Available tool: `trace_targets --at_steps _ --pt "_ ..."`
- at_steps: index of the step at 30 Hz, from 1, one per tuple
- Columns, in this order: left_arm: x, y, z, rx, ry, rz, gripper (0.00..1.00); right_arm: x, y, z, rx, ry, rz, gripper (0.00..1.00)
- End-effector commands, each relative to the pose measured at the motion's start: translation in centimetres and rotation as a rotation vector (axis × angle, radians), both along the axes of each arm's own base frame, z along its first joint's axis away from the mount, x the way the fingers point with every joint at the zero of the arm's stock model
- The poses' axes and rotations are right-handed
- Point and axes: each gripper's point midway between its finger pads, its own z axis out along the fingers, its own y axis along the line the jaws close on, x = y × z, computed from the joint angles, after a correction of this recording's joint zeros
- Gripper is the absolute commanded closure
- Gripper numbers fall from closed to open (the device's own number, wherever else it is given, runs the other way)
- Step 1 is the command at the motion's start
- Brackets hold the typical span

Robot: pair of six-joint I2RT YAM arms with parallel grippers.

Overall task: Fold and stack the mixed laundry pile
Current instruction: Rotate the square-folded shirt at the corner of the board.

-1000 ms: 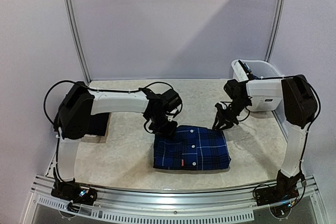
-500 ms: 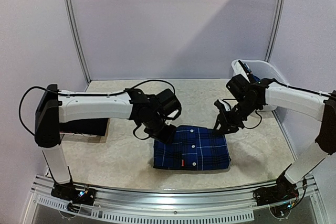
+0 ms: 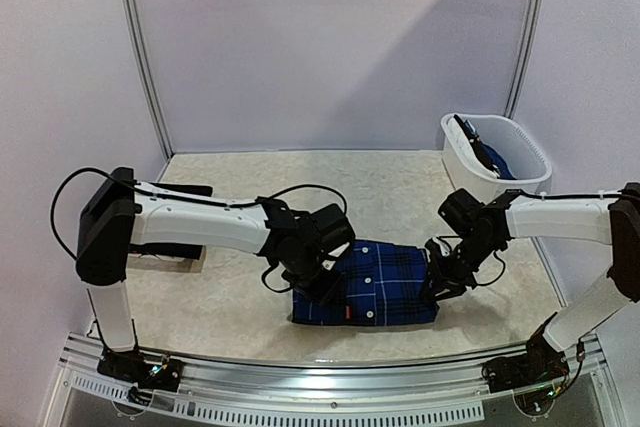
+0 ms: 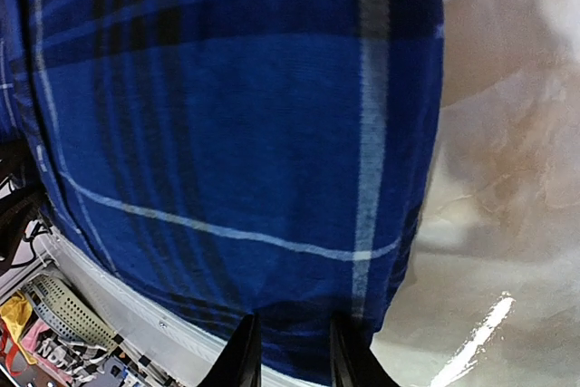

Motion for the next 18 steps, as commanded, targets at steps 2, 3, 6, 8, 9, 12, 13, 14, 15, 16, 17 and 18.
trace_targets --at_steps 2,3,6,8,9,12,13,14,15,16,17,18 --pt "-1.9 0.4 -2.7 0.028 0.045 -0.004 0.62 -0.4 0.1 -1.5 -0.007 0.017 -0.001 0.74" --pt "-2.1 0.6 -3.0 0.034 0.048 -0.001 0.62 -0.4 0.0 -1.8 -0.012 0.020 0.004 0.74" --pt "-2.9 1.1 -4.0 0.042 0.060 0.010 0.62 -0.3 0.1 -2.8 -0.024 0.033 0.015 0.74" --pt "-3.6 1.4 -4.6 0.051 0.072 0.016 0.62 -0.2 0.2 -3.7 -0.031 0.044 0.019 0.74" --pt "-3.9 1.6 -4.9 0.058 0.080 0.020 0.62 -0.1 0.2 -3.9 -0.036 0.046 0.019 0.74" --pt "-5.0 1.9 -5.1 0.070 0.099 0.024 0.62 0.8 0.2 -4.9 -0.078 0.053 0.025 0.74" --pt "-5.3 1.9 -5.0 0.072 0.102 0.020 0.62 1.3 0.0 -5.1 -0.102 0.058 0.028 0.74" --pt "-5.7 1.9 -4.9 0.077 0.106 0.021 0.62 2.3 0.1 -4.8 -0.113 0.045 0.026 0.74" --pt "-6.0 1.9 -4.7 0.081 0.109 0.017 0.62 3.0 -0.2 -5.1 -0.140 0.049 0.024 0.74" --pt "-6.3 2.0 -4.5 0.087 0.109 0.016 0.62 3.8 -0.3 -5.1 -0.158 0.043 0.018 0.74" --pt "-6.5 1.9 -4.0 0.087 0.106 0.014 0.62 4.4 -0.6 -5.2 -0.179 0.044 0.014 0.74" --pt "-6.5 2.0 -3.5 0.093 0.096 0.015 0.62 5.0 -0.7 -5.3 -0.196 0.045 0.013 0.74"
